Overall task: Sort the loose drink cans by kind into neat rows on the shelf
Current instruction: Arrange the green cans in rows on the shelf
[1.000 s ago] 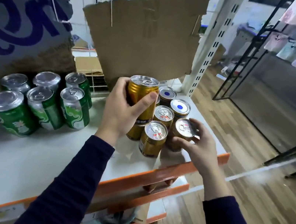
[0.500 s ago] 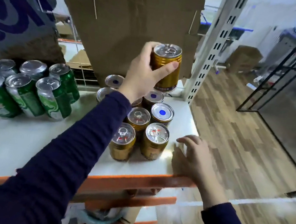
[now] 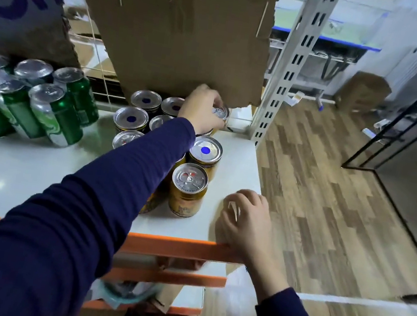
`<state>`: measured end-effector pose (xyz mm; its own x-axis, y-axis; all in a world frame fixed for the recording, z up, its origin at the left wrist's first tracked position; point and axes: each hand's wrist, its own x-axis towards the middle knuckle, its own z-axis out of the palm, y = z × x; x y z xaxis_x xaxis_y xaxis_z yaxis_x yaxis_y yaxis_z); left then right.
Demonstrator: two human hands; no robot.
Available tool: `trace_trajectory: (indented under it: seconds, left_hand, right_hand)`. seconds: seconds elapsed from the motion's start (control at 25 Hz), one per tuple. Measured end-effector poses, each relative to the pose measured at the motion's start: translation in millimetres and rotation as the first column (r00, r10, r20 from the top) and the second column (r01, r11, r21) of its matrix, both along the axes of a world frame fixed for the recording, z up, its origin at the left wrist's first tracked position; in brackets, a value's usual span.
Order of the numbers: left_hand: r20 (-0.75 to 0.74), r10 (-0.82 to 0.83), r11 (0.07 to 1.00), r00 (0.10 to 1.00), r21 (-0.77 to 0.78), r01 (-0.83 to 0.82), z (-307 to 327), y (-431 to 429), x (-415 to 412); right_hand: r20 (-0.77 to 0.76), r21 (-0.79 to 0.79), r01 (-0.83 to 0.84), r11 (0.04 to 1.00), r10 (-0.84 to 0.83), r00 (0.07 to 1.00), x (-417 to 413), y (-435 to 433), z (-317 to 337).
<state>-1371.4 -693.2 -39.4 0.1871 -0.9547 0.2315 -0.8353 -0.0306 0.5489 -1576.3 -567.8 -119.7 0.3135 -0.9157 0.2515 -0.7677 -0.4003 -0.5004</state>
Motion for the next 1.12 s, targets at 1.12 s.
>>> trace_trajectory:
  seconds: [1.12]
  left_hand:
    - [0.129, 0.528, 0.849, 0.839, -0.108, -0.518, -33, 394, 205]
  right_hand:
    - [0.154, -0.253, -0.584, 0.772, 0.628, 0.763, 252, 119, 71]
